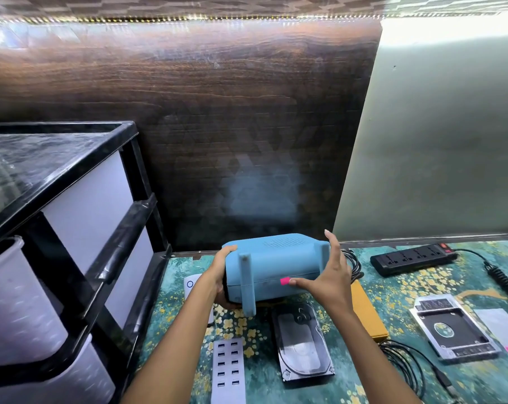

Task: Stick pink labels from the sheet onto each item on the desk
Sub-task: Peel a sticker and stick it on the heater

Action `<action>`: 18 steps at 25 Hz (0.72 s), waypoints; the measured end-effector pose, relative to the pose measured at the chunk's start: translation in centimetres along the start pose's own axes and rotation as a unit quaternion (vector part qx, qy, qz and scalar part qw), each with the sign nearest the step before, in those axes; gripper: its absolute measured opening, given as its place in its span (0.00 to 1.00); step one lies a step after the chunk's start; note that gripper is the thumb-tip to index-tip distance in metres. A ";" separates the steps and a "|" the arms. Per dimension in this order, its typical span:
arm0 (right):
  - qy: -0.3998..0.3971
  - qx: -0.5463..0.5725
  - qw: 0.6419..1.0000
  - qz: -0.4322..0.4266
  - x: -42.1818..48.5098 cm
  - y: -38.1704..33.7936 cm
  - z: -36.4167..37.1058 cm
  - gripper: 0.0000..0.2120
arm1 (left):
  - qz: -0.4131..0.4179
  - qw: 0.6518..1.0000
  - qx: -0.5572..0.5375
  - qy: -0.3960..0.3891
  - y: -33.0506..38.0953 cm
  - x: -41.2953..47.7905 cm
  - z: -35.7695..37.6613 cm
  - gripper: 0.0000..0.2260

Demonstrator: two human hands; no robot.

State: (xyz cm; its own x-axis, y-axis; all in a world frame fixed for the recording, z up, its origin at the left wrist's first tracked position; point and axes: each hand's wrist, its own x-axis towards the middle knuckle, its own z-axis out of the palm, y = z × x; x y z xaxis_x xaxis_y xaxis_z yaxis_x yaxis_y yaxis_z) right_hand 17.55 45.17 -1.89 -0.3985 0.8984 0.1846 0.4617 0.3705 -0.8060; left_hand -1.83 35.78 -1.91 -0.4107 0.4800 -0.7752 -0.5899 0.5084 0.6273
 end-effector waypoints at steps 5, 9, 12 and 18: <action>-0.051 0.166 0.970 0.170 1.8 2.1 -2.6 0.37 | -0.009 1.000 -0.003 -0.011 -0.5 -0.3 -0.1 0.25; -0.089 0.216 0.928 0.289 1.6 1.8 -1.8 0.28 | -0.019 0.998 -0.026 -0.046 -1.7 -0.3 -0.6 0.25; -0.044 0.275 0.910 0.308 0.9 3.3 -1.5 0.24 | 0.037 0.994 -0.025 -0.098 -1.7 -0.8 -0.9 0.13; -0.059 0.352 0.921 0.160 2.2 3.2 -2.0 0.18 | 0.335 0.915 -0.023 -0.222 0.3 -0.4 -1.9 0.42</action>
State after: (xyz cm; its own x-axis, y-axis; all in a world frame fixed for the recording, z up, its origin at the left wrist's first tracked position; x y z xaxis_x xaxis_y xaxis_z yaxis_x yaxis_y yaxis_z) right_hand 19.74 48.84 -2.96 -0.4342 0.8876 -0.1537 -0.0405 -0.1897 -0.9810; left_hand -3.13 34.38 -1.55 -0.3734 0.9217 -0.1048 -0.3424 -0.0320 0.9390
